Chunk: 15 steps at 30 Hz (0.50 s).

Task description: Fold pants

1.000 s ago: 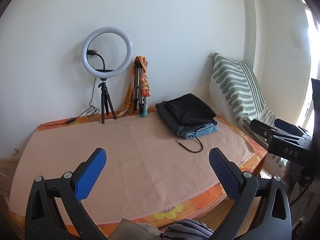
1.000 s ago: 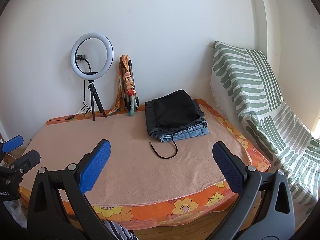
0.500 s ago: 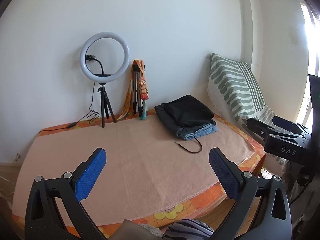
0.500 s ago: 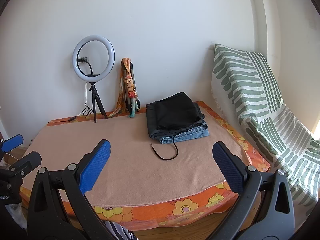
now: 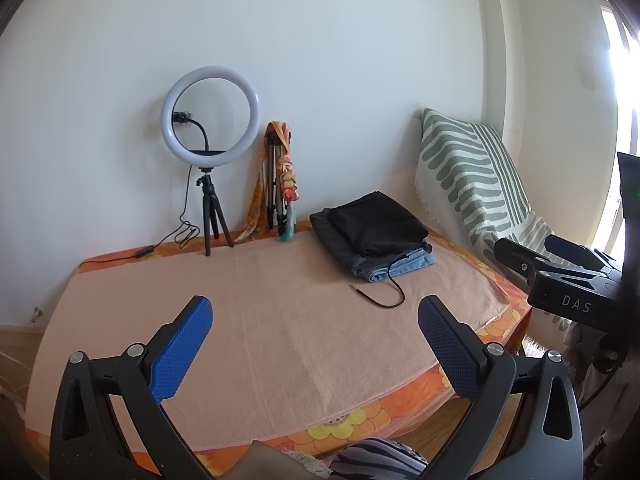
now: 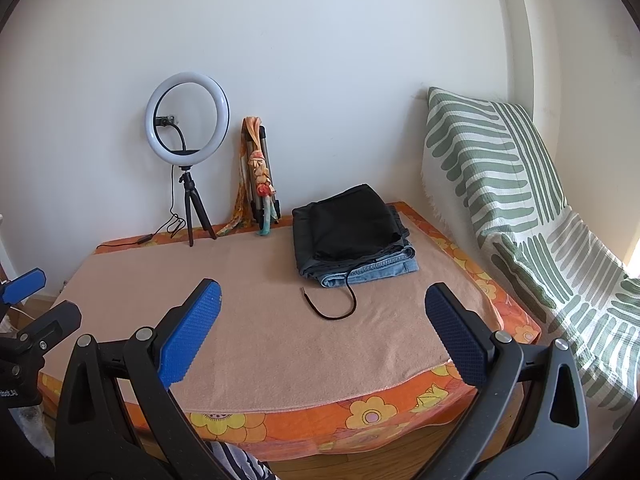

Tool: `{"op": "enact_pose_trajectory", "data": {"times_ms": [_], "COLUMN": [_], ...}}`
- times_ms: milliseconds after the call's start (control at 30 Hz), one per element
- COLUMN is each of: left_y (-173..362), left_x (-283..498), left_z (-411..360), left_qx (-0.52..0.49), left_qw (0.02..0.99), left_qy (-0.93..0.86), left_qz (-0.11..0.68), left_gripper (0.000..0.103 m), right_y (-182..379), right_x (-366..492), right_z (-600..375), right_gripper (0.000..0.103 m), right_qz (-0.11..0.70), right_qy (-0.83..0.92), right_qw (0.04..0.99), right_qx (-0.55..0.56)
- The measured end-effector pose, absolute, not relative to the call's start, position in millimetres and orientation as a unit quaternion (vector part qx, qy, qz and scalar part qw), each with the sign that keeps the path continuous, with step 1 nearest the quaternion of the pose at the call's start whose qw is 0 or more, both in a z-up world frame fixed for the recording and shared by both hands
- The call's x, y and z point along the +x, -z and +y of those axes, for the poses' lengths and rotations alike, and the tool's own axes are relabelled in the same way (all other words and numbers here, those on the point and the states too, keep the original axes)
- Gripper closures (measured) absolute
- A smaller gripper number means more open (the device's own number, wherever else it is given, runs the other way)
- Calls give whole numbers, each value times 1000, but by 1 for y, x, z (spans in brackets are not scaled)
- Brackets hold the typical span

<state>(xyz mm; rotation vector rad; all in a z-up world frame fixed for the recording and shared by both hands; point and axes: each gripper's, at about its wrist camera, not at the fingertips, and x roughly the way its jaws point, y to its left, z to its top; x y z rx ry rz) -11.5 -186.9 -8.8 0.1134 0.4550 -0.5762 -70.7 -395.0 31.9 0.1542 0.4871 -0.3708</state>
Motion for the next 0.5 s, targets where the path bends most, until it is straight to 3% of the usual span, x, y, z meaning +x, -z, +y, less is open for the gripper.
{"op": "enact_pose_trajectory", "data": {"times_ms": [500], "left_y": [11], "left_x": [-7], "left_z": [-184], "left_qx": [53], "left_qw": [934], "left_qy": [274], "left_qz": [222], "left_gripper": [1], "right_y": [-30], "right_x": [-70], "right_z": [-391], "right_gripper": [0], "right_qz": [242], "right_qy": [178], "right_qw": [950], "right_qx": [81]}}
